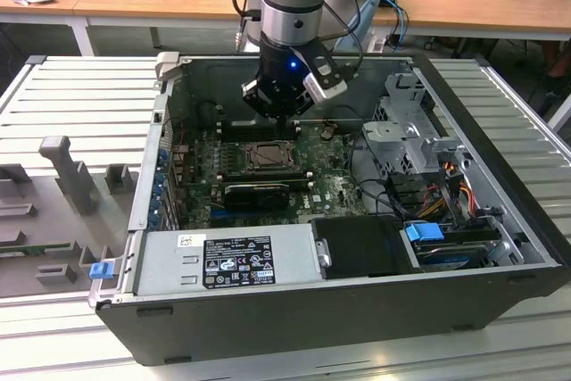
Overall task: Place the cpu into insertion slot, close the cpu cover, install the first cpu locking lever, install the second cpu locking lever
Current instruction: 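Install the second cpu locking lever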
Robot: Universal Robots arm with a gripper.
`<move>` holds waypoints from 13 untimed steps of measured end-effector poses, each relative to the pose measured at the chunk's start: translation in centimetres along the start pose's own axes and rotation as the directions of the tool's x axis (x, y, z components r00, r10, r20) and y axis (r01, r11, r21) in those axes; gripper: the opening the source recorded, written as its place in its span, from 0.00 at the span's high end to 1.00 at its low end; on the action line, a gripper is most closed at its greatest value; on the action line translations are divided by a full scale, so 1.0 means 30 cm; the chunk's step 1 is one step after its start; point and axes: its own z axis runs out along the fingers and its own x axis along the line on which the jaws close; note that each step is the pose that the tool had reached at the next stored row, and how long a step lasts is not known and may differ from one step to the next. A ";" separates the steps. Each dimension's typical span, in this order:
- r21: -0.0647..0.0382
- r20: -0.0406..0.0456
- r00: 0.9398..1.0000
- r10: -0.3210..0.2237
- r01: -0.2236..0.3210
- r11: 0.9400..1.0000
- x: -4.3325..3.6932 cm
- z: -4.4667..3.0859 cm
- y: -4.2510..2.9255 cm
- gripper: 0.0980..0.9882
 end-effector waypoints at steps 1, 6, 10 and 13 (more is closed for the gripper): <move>0.000 0.000 1.000 0.000 0.000 1.000 0.000 -0.002 -0.001 0.99; 0.000 0.000 1.000 0.000 0.000 1.000 0.006 -0.003 -0.013 0.99; 0.000 0.000 1.000 0.000 0.000 1.000 0.011 -0.004 -0.033 0.99; -0.001 0.000 1.000 0.000 0.000 1.000 0.013 -0.005 -0.044 0.99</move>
